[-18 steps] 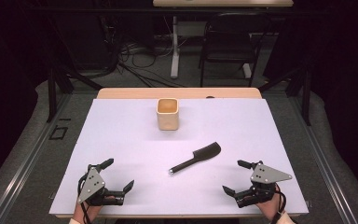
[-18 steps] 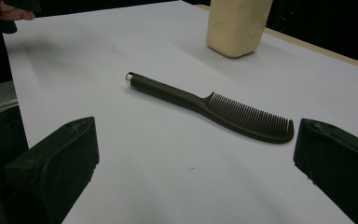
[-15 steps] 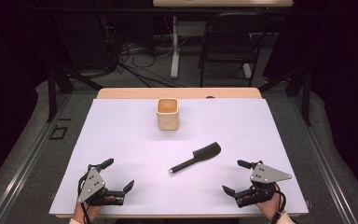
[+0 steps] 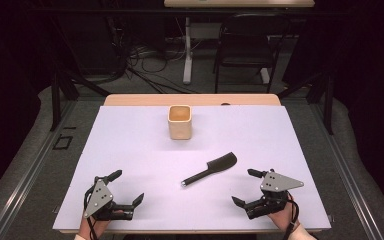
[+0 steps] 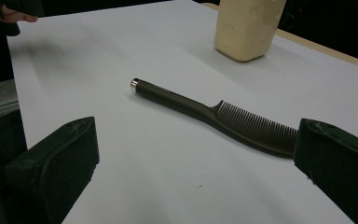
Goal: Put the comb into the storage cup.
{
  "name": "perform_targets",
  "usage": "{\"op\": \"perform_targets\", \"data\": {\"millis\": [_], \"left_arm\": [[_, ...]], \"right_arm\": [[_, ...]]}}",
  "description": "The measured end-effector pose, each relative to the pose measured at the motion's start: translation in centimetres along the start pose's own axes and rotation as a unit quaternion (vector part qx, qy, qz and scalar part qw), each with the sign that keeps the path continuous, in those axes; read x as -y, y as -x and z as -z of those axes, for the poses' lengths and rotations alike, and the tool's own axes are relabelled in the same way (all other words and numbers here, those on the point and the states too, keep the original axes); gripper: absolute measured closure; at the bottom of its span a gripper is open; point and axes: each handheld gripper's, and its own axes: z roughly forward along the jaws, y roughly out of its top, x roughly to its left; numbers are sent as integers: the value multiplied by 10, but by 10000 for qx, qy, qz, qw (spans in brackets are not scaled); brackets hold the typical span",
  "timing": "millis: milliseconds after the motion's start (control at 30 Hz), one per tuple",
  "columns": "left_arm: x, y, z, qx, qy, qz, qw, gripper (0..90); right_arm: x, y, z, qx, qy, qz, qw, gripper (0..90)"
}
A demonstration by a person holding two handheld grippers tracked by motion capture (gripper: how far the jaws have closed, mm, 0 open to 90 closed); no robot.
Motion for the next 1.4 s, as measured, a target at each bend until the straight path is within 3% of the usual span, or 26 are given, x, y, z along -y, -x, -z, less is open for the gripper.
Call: {"op": "perform_targets", "data": {"millis": [1400], "left_arm": [[0, 0, 0, -16, -15, -6, 10000, 2]], "right_arm": [[-23, -2, -57, -344, -396, 67, 9986, 0]]}}
